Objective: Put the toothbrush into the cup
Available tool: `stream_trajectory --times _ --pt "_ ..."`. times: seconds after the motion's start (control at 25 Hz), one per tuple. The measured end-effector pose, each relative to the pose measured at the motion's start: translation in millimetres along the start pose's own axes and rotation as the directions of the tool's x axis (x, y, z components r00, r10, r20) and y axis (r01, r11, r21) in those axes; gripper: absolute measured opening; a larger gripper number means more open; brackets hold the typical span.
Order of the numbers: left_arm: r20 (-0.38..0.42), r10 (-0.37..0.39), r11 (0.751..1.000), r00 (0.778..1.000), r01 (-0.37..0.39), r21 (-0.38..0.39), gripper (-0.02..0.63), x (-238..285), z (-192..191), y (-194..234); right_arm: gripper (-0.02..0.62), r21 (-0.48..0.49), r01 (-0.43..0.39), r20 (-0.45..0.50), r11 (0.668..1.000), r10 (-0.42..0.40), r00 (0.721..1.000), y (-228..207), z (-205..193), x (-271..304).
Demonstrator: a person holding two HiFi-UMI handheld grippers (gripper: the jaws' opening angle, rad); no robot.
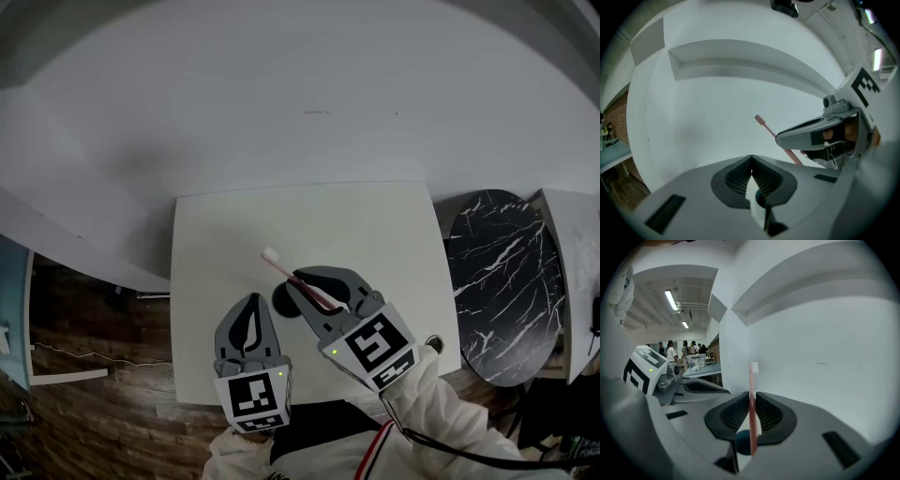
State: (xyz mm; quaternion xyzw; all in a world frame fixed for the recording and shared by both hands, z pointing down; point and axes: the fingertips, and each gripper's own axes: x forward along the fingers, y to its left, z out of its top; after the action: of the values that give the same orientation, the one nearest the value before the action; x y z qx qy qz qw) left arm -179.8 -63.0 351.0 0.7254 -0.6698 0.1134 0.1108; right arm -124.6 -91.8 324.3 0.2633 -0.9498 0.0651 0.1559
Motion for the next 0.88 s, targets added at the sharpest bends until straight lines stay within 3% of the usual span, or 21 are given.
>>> stream_trajectory --times 0.2,0.52,0.88 --pt "0.008 0.011 1.0 1.0 -0.011 0.003 0.009 5 1 10 0.05 0.011 0.02 0.01 1.0 -0.02 1.0 -3 -2 11" --pt "-0.005 -0.004 1.0 1.0 0.004 -0.001 0.009 18 -10 16 0.049 0.067 0.115 0.048 0.991 -0.118 0.992 -22 -8 17" --pt "-0.029 -0.021 1.0 0.999 0.021 -0.015 0.009 36 -29 20 0.049 0.106 0.136 0.072 0.985 -0.144 0.987 -24 -26 38"
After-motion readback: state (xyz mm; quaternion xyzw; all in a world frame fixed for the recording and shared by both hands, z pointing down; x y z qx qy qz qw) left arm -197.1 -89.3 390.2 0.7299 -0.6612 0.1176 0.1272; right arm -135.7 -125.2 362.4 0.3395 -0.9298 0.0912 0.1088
